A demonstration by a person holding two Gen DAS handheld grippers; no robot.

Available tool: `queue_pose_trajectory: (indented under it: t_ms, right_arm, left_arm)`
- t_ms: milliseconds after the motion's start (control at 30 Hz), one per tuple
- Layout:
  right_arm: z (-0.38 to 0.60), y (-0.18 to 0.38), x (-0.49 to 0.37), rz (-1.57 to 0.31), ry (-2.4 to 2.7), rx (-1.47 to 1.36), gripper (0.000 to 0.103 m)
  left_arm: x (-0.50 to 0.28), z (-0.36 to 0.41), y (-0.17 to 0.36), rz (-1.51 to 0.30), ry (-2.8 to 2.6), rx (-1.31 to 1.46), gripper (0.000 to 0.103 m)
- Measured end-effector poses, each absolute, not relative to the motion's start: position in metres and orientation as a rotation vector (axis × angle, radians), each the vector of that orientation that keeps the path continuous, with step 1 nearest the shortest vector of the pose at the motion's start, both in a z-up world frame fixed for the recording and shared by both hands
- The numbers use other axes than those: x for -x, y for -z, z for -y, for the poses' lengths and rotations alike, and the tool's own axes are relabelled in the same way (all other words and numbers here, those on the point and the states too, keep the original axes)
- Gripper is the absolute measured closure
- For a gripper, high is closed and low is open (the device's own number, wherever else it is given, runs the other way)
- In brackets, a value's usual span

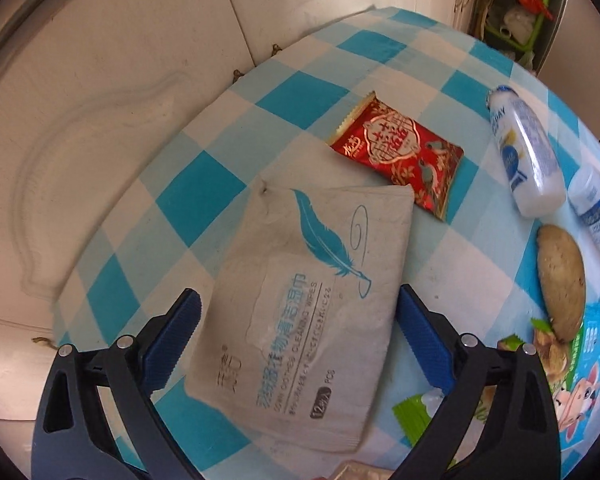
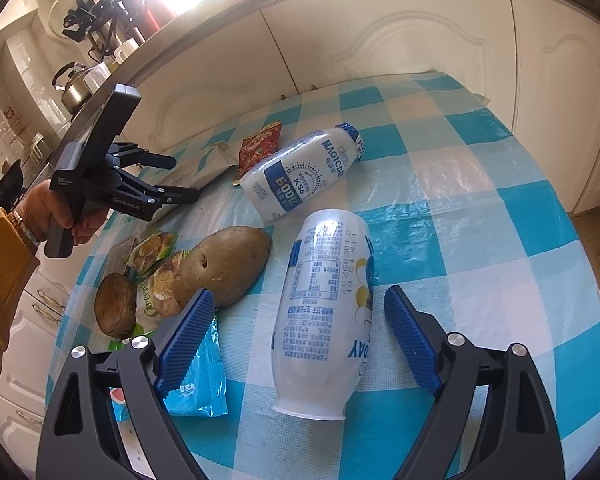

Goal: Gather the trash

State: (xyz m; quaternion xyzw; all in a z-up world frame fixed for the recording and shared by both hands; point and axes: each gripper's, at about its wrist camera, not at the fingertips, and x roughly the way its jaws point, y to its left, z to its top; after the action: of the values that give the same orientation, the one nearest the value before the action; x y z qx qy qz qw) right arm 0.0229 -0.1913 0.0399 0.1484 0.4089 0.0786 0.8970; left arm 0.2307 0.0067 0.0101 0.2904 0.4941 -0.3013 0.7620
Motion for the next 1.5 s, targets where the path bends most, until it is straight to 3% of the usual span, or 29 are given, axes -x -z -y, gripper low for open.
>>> queue_pose_trajectory:
  t_ms: [167,267,333,433,500,700,800,867,1033,1133,1200,1233,1267,1400,1500]
  right_arm:
    - [0.191,-0.040,-0.023,-0.848,-0.145,-0.297,0.019]
    - [0.190,-0.040,-0.025,-0.854,-0.117,-0.274,0.033]
    - [0.189,-0.040,-0.025,-0.858,-0.103,-0.257,0.038]
    - [0.187,-0.039,-0.025,-0.866,-0.070,-0.222,0.054]
    - [0.185,-0.039,-0.024,-0.870,-0.059,-0.205,0.058]
    - [0.188,-0.038,-0.021,-0.863,-0.068,-0.227,0.058]
    - [0.187,-0.040,-0.018,-0.845,-0.075,-0.229,0.059]
    - [0.187,-0.041,-0.017,-0.833,-0.076,-0.225,0.059]
    - [0.186,-0.044,-0.014,-0.810,-0.079,-0.218,0.059]
    - [0.187,-0.043,-0.015,-0.813,-0.081,-0.230,0.059]
    - [0.188,-0.044,-0.015,-0.811,-0.085,-0.239,0.059]
    - [0.189,-0.044,-0.015,-0.812,-0.089,-0.245,0.059]
    - [0.190,-0.043,-0.014,-0.813,-0.092,-0.251,0.059]
    - [0.192,-0.041,-0.015,-0.825,-0.098,-0.275,0.058]
    - [0.194,-0.039,-0.015,-0.836,-0.102,-0.295,0.058]
  left_arm:
    - [-0.225,-0.014,-0.008,-1.058,0.650,-0.538,0.012]
    - [-0.215,-0.017,-0.011,-1.022,0.646,-0.504,0.030]
    - [-0.210,-0.014,-0.012,-1.004,0.630,-0.506,0.037]
    - [-0.203,-0.010,-0.013,-0.988,0.590,-0.502,0.044]
    - [-0.199,-0.011,-0.015,-0.982,0.578,-0.476,0.050]
    - [-0.196,-0.014,-0.017,-0.968,0.536,-0.435,0.062]
    - [-0.195,-0.019,-0.023,-0.967,0.530,-0.402,0.071]
    - [-0.193,-0.020,-0.025,-0.967,0.506,-0.398,0.083]
    - [-0.184,-0.025,-0.028,-0.959,0.497,-0.383,0.089]
    - [-0.177,-0.024,-0.029,-0.983,0.563,-0.407,0.086]
    - [-0.170,-0.022,-0.030,-0.948,0.547,-0.490,0.065]
    - [-0.169,-0.021,-0.030,-0.937,0.536,-0.523,0.039]
    - [-0.168,-0.021,-0.031,-0.914,0.536,-0.554,0.027]
    - [-0.178,-0.020,-0.031,-0.898,0.546,-0.633,0.009]
    - [-0.200,-0.019,-0.020,-0.964,0.532,-0.655,0.009]
